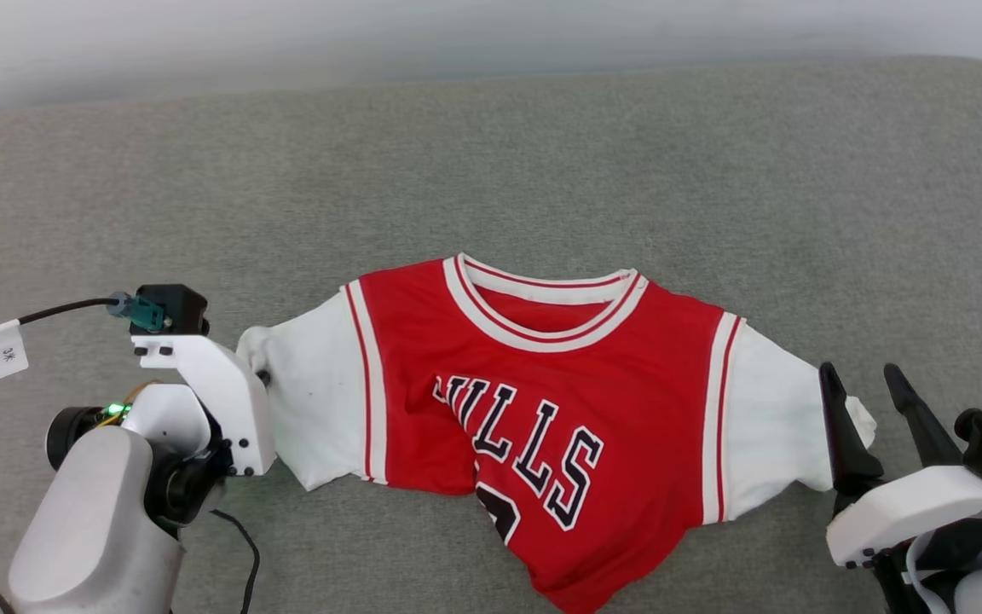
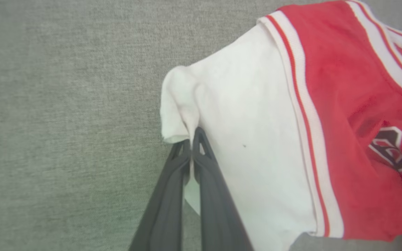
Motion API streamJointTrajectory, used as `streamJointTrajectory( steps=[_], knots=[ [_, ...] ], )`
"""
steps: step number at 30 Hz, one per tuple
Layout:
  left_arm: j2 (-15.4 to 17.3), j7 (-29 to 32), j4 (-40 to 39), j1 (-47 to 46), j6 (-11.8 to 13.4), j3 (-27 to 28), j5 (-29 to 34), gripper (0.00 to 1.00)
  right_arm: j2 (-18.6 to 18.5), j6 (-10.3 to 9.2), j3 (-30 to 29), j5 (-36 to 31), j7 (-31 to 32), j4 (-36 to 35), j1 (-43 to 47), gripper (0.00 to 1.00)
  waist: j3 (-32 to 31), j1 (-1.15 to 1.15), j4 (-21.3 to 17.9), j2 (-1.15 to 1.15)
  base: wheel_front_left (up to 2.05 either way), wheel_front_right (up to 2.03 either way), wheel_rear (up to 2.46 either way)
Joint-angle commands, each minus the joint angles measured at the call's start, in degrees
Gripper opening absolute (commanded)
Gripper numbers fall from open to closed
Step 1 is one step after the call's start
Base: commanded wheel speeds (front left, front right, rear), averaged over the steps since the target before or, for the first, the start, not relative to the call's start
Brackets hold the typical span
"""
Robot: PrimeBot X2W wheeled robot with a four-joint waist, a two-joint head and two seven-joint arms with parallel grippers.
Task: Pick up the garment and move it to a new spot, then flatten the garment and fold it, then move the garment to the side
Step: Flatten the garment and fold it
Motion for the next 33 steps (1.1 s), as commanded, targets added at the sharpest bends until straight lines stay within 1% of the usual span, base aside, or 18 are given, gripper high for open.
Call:
streamJointTrajectory(
  steps=[1,3,8,12,16,18,21,22,23,24,26,29,33],
  knots=[
    [-0.2,-1.86,-1.05,0.73,0.54,0.01,0.6,0.0,0.09,-0.04,-1.14,0.9,2.31,0.78,-0.09,1.0,-1.12,0.0,1.09,0.0,0.0,0.0,0.0],
    [-0.83,-3.9,-2.75,1.22,0.9,-0.09,1.19,0.0,0.07,-0.04,-2.62,2.43,7.27,1.99,-0.54,1.0,-1.51,0.0,1.7,0.0,0.0,0.0,0.0],
    [-1.92,-7.14,-8.09,1.76,1.58,-0.64,2.02,0.0,-2.87,-0.04,-7.53,3.52,22.84,4.79,-2.62,1.0,-1.05,0.0,3.42,0.0,0.0,0.0,0.0],
    [-2.57,-8.47,-12.01,1.83,1.82,-1.24,2.62,0.0,-4.36,-0.04,-10.78,2.38,33.34,5.72,-4.44,1.0,0.25,0.0,4.64,0.0,0.0,0.0,0.0],
    [-3.03,-9.09,-15.04,1.54,2.16,-1.93,3.1,0.0,-4.71,-0.04,-11.17,2.35,40.62,6.6,-6.56,1.0,1.88,0.0,5.46,0.0,0.0,0.0,0.0],
    [-3.22,-9.25,-15.88,1.36,2.29,-2.2,3.21,0.0,-4.98,-0.04,-10.19,2.55,43.2,7.87,-7.11,1.0,2.5,0.0,5.69,0.0,0.0,0.0,0.0],
    [-3.34,-9.59,-16.46,1.16,2.47,-2.38,3.38,0.0,-4.26,-0.02,-9.14,3.73,46.69,10.6,-7.75,1.0,3.31,0.0,5.98,0.0,0.0,0.0,0.0],
    [-3.33,-9.63,-16.46,1.14,2.47,-2.46,3.38,0.0,-4.09,-0.02,-8.84,4.02,47.64,11.39,-7.84,0.57,3.5,0.0,6.08,0.0,0.0,0.0,0.0],
    [-3.31,-9.76,-16.44,1.14,2.45,-2.53,3.38,0.0,-3.67,-0.01,-8.59,4.66,48.12,11.92,-7.97,0.18,3.64,0.0,6.14,0.0,0.0,0.0,0.0],
    [-3.31,-9.91,-16.39,1.17,2.37,-2.58,3.3,0.0,-3.59,0.06,-8.24,4.85,48.41,12.19,-8.16,0.0,3.71,0.0,6.21,0.0,0.0,0.0,0.0],
    [-3.1,-10.12,-16.14,1.45,2.12,-2.51,3.05,0.0,-3.96,0.06,-8.12,4.97,48.12,12.22,-8.61,0.0,3.67,0.0,6.29,0.0,0.0,0.0,0.0],
    [-2.68,-11.01,-15.73,2.1,2.06,-2.05,2.86,0.0,-5.39,0.03,-8.18,4.14,46.24,10.27,-9.31,0.0,2.71,0.0,6.14,0.0,0.0,0.0,0.0],
    [-2.49,-12.93,-15.38,2.25,2.47,-0.95,2.27,0.0,-7.64,-0.05,-7.43,2.39,42.28,7.2,-11.32,0.0,0.35,0.0,5.56,0.0,0.0,0.0,0.0]
  ],
)
